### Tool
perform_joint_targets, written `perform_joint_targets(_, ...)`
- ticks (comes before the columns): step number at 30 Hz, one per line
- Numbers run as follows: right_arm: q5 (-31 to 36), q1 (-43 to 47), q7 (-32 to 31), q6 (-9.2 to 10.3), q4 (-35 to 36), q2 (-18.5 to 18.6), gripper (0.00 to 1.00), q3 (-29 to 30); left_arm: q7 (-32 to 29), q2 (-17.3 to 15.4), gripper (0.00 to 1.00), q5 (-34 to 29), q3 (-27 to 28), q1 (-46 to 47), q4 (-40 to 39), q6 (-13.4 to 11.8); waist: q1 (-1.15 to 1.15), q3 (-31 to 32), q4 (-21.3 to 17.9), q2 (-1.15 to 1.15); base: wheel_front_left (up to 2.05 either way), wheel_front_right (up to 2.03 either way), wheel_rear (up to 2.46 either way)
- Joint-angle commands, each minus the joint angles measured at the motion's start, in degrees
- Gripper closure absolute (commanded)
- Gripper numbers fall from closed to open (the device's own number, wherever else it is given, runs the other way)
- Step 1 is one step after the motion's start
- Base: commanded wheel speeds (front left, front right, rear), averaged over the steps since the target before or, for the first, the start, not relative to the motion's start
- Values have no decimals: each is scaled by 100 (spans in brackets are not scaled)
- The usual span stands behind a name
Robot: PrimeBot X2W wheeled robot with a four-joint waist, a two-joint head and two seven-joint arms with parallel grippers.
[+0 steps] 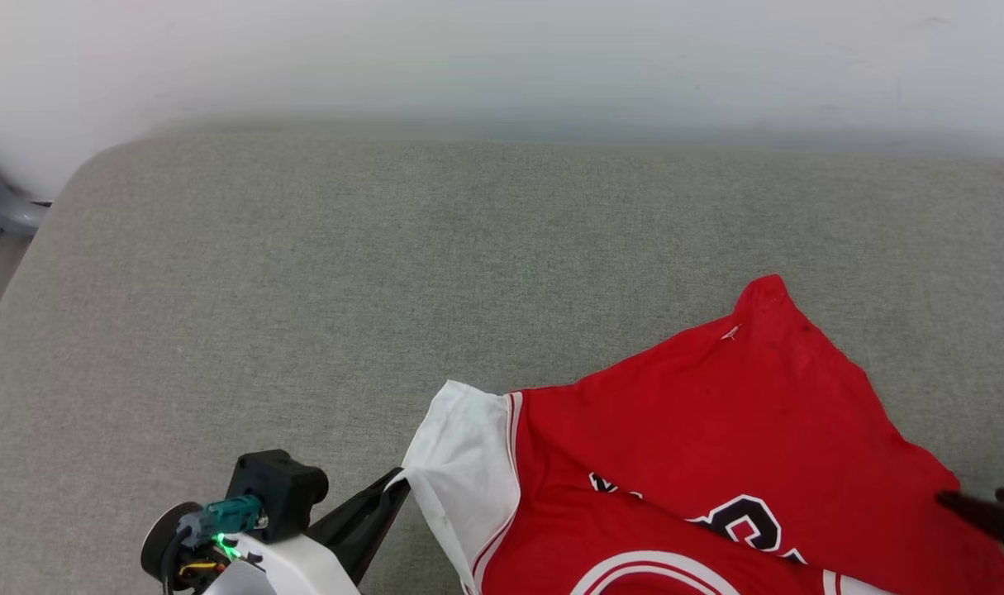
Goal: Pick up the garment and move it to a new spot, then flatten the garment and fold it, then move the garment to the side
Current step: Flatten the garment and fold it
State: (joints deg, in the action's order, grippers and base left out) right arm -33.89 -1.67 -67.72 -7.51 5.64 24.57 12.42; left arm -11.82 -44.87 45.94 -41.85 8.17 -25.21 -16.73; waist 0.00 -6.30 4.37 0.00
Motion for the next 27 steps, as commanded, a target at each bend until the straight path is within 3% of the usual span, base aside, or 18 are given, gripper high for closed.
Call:
perform_joint_targets(1, -52, -190, -57, 4, 105, 40, 0, -57, 32, -8, 100, -37, -2, -1, -32, -24, 0, -74, 67, 0, 0, 0, 0)
perform_joint_targets(9, 119, -1435, -390, 4, 218, 77, 0, -528, -45, 24, 100, -190, -61, 238, -210, 57, 0, -679, 489, 0, 0, 0, 0)
perform_joint_targets(18, 714, -2670, -373, 5, -717, 167, 0, -823, -23, 251, 100, -319, -164, 557, -186, 199, 0, -1369, 1121, 0, 0, 0, 0)
perform_joint_targets(27, 1096, -3238, -152, 5, -1633, 363, 0, -881, 66, 495, 100, -368, -287, 762, -41, 385, 0, -1771, 1553, 0, 0, 0, 0)
